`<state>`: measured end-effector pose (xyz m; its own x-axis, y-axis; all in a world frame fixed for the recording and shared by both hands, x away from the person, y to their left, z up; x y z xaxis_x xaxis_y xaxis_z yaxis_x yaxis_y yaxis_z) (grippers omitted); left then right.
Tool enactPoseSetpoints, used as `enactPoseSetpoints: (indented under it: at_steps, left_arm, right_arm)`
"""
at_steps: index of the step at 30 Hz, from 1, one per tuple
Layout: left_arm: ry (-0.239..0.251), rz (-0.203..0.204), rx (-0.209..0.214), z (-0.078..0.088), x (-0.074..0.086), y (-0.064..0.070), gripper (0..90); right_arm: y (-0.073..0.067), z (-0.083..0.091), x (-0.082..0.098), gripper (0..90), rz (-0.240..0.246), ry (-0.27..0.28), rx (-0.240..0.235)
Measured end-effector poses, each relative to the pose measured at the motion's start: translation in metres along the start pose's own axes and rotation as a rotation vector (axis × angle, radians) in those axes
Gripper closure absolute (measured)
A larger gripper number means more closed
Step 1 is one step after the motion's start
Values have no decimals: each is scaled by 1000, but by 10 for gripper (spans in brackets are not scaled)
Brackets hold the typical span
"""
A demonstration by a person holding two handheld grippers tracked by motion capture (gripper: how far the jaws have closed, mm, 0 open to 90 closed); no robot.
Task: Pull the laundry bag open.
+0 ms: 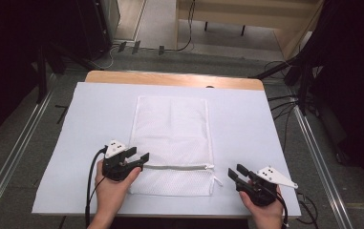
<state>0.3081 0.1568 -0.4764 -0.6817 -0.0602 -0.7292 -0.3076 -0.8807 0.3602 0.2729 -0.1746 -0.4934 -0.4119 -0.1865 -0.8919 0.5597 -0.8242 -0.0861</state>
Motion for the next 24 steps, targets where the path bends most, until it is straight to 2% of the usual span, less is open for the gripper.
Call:
enactPoseSetpoints:
  at_steps: [1, 2, 5, 7, 10, 13, 15, 17, 20, 24]
  left_arm:
    - [-7, -7, 14, -2, 2, 4, 483]
    - [-13, -13, 26, -4, 3, 7, 500]
    - [-33, -24, 52, -9, 7, 17, 535]
    - [-44, -37, 64, -12, 10, 22, 551]
    - [-60, -47, 78, -15, 13, 27, 563]
    - [-68, -50, 89, -18, 15, 30, 571]
    - [-73, -53, 98, -20, 16, 32, 573]
    - [-79, -52, 102, -21, 18, 34, 572]
    - [-85, -58, 110, -22, 19, 37, 573]
    - [-85, -55, 118, -23, 20, 39, 573]
  right_arm:
    - [-2, -2, 1, 586, -7, -4, -19]
    - [-5, -4, 1, 597, -1, -14, -14]
    - [-14, -9, 4, 587, 41, -47, -28]
    - [-19, -13, 6, 581, 52, -65, -32]
    - [-26, -22, 11, 600, 40, -107, -104]
    - [-27, -30, 14, 626, 13, -125, -109]
    - [-25, -35, 15, 585, -2, -146, -104]
    - [-26, -42, 16, 542, -39, -163, -130]
    - [-27, -49, 19, 528, 11, -199, -81]
    - [-35, -51, 20, 521, 89, -204, -27]
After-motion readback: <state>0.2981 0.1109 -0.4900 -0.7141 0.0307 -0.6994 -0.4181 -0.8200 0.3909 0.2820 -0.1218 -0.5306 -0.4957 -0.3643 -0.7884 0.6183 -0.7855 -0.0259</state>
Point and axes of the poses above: each handheld gripper's, and its own axes: z roughly backward along the jaws, x roughly out of its underside, y roughly to its right, the point moved 7 cm from there along -z, roughly forward along the jaws, and after that the axes turned 12 degrees about z, right-handed, at the moved point
